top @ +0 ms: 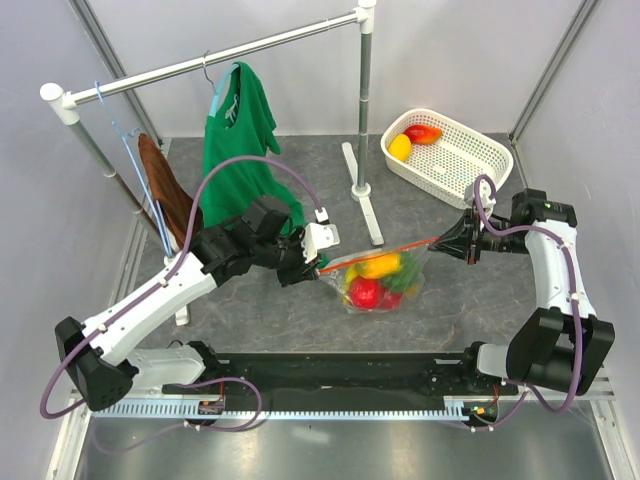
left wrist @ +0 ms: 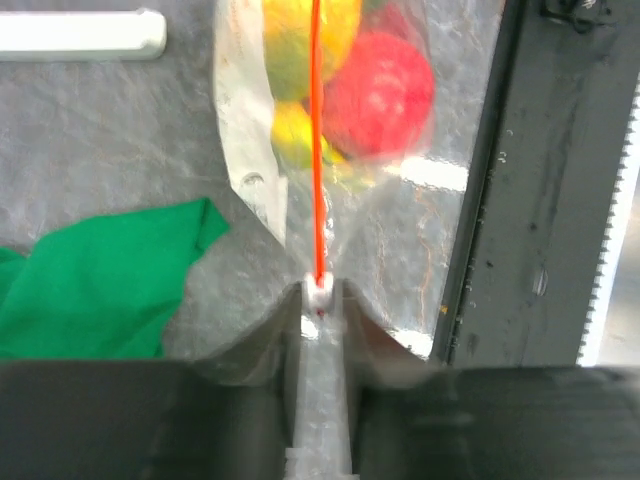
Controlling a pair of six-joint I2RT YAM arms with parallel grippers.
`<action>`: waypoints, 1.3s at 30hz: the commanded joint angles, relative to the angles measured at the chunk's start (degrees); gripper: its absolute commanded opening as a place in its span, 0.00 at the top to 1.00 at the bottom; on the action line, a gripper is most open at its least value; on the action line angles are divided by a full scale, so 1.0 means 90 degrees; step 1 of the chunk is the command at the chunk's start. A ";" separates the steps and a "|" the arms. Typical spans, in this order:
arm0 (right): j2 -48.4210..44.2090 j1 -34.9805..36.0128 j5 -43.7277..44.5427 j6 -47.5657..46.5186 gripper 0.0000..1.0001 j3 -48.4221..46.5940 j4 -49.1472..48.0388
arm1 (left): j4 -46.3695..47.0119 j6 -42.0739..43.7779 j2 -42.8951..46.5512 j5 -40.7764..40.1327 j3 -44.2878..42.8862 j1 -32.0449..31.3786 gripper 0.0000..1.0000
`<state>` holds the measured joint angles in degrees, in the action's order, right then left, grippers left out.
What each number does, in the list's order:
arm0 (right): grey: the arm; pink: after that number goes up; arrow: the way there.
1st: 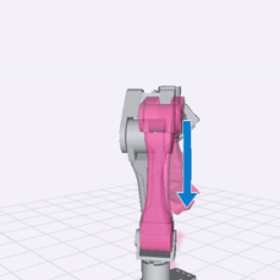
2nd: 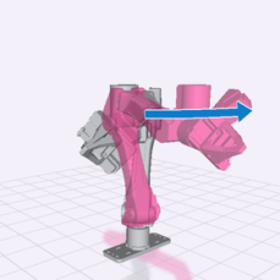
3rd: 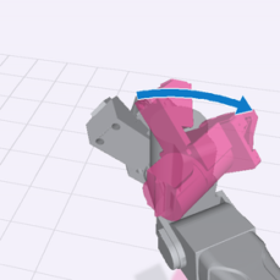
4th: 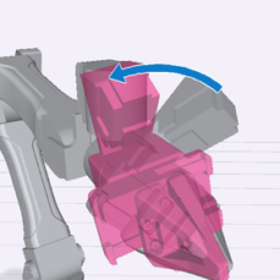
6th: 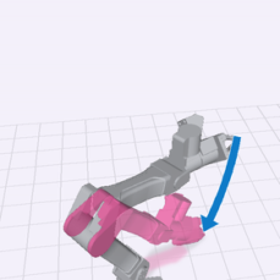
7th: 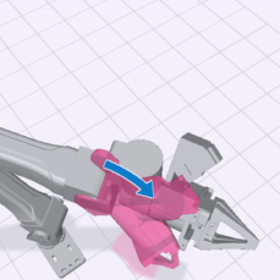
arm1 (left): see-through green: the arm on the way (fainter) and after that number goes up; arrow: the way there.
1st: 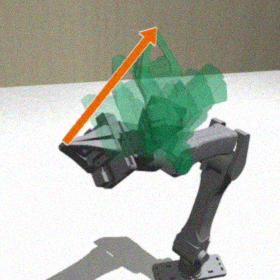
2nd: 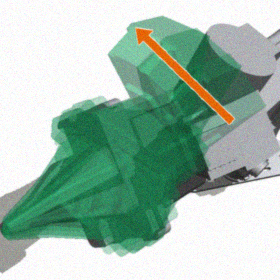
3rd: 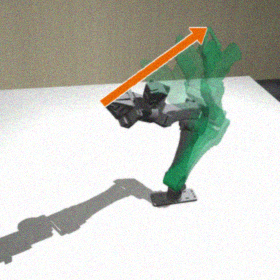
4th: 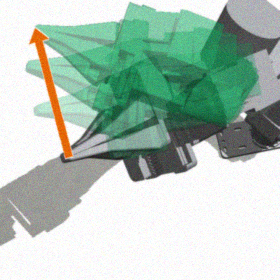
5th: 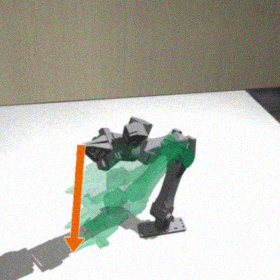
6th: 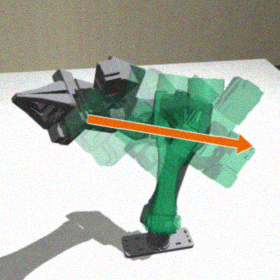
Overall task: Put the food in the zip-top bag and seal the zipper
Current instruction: Zip the zipper food storage bag at the center of the board, then place the zipper food storage bag at the center of the board.
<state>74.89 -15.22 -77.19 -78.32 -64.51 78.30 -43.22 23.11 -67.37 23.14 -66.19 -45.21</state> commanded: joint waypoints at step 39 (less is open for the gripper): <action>0.0447 0.0109 -0.0603 0.1279 0.30 -0.0731 0.0567 | -0.0324 0.0263 -0.2260 -0.0382 -0.3162 -0.0446 0.98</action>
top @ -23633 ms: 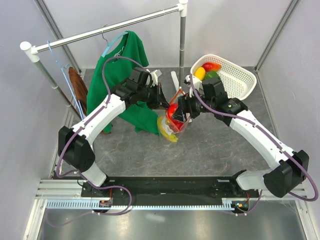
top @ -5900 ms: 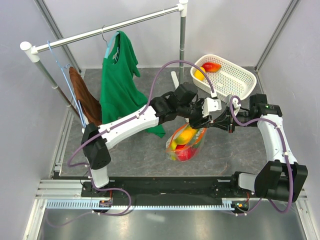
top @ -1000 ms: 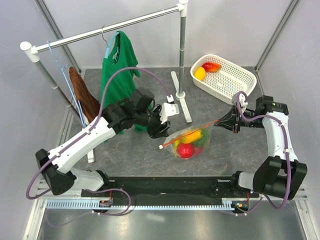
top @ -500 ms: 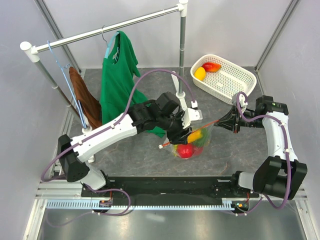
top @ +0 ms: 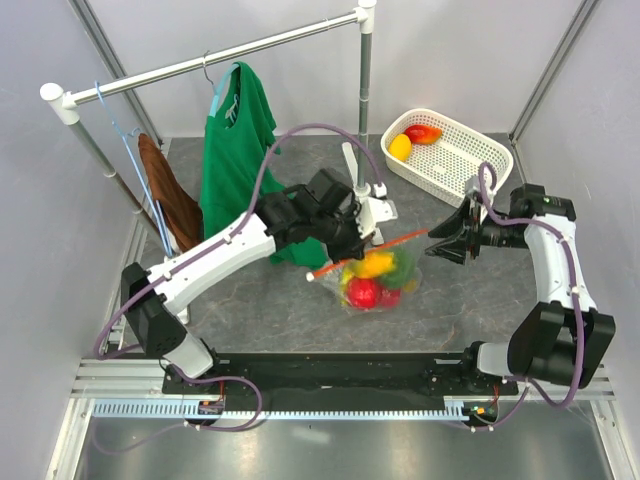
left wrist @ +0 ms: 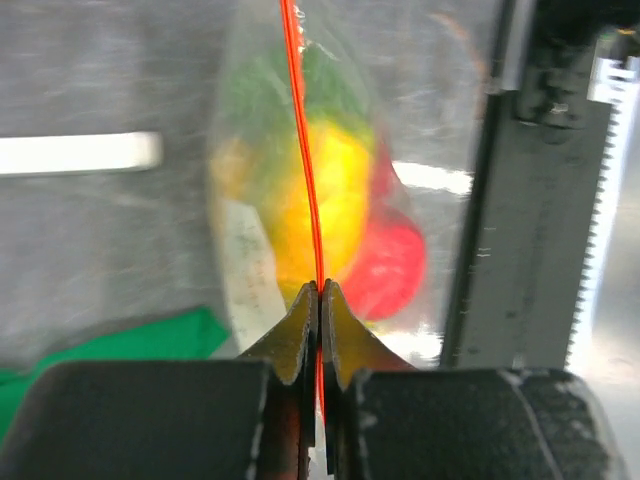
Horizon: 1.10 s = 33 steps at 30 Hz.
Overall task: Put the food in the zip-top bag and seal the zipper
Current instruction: Place the zipper food storage bag at the center of the board.
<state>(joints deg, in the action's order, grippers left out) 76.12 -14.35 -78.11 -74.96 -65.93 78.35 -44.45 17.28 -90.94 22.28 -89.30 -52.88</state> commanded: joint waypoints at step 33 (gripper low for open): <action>0.1318 -0.0222 0.0317 0.3416 0.02 -0.1122 0.0553 | 0.0447 0.0444 0.0407 -0.0463 0.1808 -0.1194 0.08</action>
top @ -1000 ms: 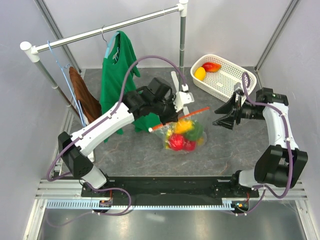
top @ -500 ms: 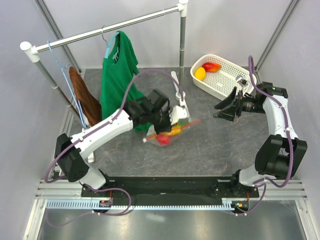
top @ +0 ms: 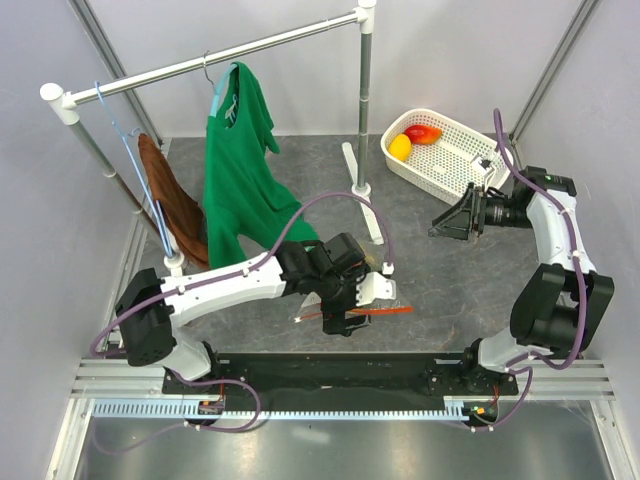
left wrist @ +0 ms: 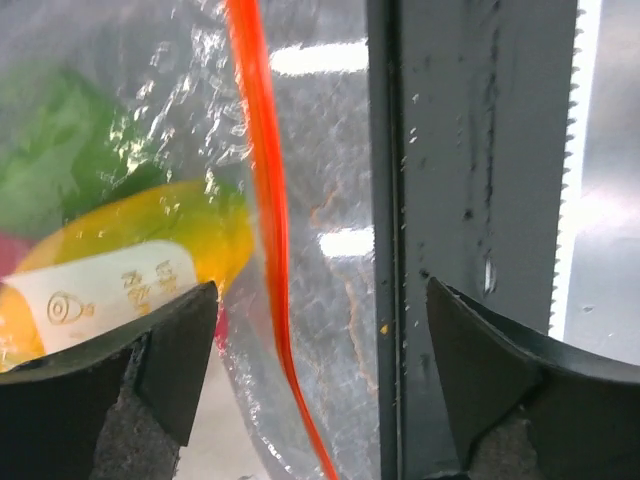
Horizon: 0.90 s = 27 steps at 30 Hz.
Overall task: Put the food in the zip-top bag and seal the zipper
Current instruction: Place the zipper food storage bag at the center of the board, then reset both arms
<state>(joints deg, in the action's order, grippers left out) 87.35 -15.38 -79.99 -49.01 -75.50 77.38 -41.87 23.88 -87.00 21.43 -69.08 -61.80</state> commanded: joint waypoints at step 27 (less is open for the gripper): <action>-0.2460 0.1942 0.6026 0.5046 0.02 0.1261 -0.4272 | -0.1432 -0.1648 -0.0763 -0.0671 -0.4052 0.1720 0.00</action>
